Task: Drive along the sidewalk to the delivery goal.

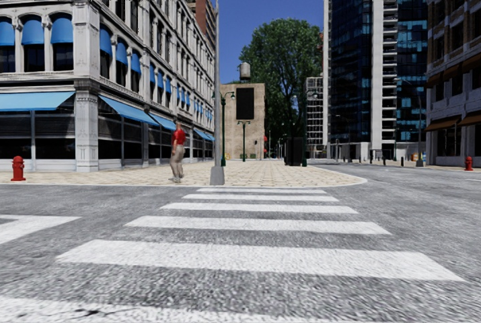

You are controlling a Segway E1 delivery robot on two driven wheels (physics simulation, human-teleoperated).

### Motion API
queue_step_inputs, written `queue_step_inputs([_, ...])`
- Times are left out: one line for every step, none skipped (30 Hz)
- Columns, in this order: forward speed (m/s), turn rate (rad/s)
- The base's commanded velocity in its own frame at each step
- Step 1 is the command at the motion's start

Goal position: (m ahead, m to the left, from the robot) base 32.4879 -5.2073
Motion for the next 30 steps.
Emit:
queue_step_inputs([2.0,-0.25])
queue_step_inputs([2.0,-0.26])
queue_step_inputs([2.0,-0.26])
queue_step_inputs([2.0,-0.27])
queue_step_inputs([2.0,-0.27])
queue_step_inputs([2.0,-0.27])
queue_step_inputs([2.0,-0.28])
queue_step_inputs([2.0,-0.28])
queue_step_inputs([2.0,-0.28])
queue_step_inputs([2.0,-0.28])
queue_step_inputs([2.0,-0.28])
queue_step_inputs([2.0,-0.28])
queue_step_inputs([2.0,-0.28])
queue_step_inputs([2.0,-0.28])
queue_step_inputs([2.0,-0.28])
queue_step_inputs([2.0,-0.28])
queue_step_inputs([2.0,-0.28])
queue_step_inputs([2.0,-0.28])
queue_step_inputs([2.0,-0.28])
queue_step_inputs([2.0,-0.28])
queue_step_inputs([2.0,-0.28])
queue_step_inputs([2.0,-0.2])
queue_step_inputs([2.0,-0.08])
queue_step_inputs([2.0,-0.04])
queue_step_inputs([2.0,-0.02])
queue_step_inputs([2.0,-0.02])
queue_step_inputs([2.0,-0.02])
queue_step_inputs([2.0,-0.02])
queue_step_inputs([2.0,-0.02])
queue_step_inputs([2.0,-0.02])
